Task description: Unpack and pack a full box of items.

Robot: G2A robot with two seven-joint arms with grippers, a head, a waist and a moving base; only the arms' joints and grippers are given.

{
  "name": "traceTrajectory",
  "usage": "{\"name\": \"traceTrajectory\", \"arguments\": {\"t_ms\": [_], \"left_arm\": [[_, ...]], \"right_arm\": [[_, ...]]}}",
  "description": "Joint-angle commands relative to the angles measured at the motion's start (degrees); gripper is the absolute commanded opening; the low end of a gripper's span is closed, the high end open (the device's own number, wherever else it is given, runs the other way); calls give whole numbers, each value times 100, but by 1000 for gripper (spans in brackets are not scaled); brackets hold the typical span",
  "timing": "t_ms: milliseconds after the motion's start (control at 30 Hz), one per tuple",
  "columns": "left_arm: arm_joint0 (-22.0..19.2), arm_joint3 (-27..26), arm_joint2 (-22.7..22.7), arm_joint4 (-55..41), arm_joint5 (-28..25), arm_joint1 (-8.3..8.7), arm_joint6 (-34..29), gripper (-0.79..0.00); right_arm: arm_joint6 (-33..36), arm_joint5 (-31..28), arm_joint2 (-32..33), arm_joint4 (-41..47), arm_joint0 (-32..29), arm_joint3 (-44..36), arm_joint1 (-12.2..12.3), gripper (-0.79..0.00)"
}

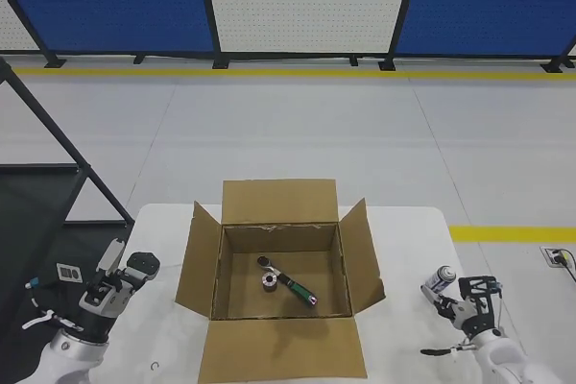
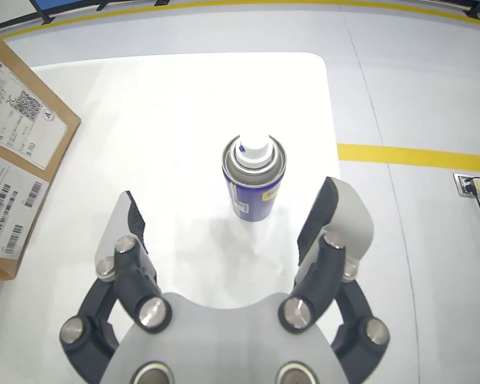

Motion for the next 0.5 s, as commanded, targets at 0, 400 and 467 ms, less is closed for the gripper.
{"name": "traceTrajectory", "arguments": {"t_ms": [0,400,467], "left_arm": [[0,0,0,0,0,0,0,0],[0,0,0,0,0,0,0,0],[0,0,0,0,0,0,0,0]], "right_arm": [[-50,14,-30,-10,62,102,2,-129],[-125,585,-260,-350,389,413,4,-163],[-113,617,-303,-375,430,455,3,-474]]}}
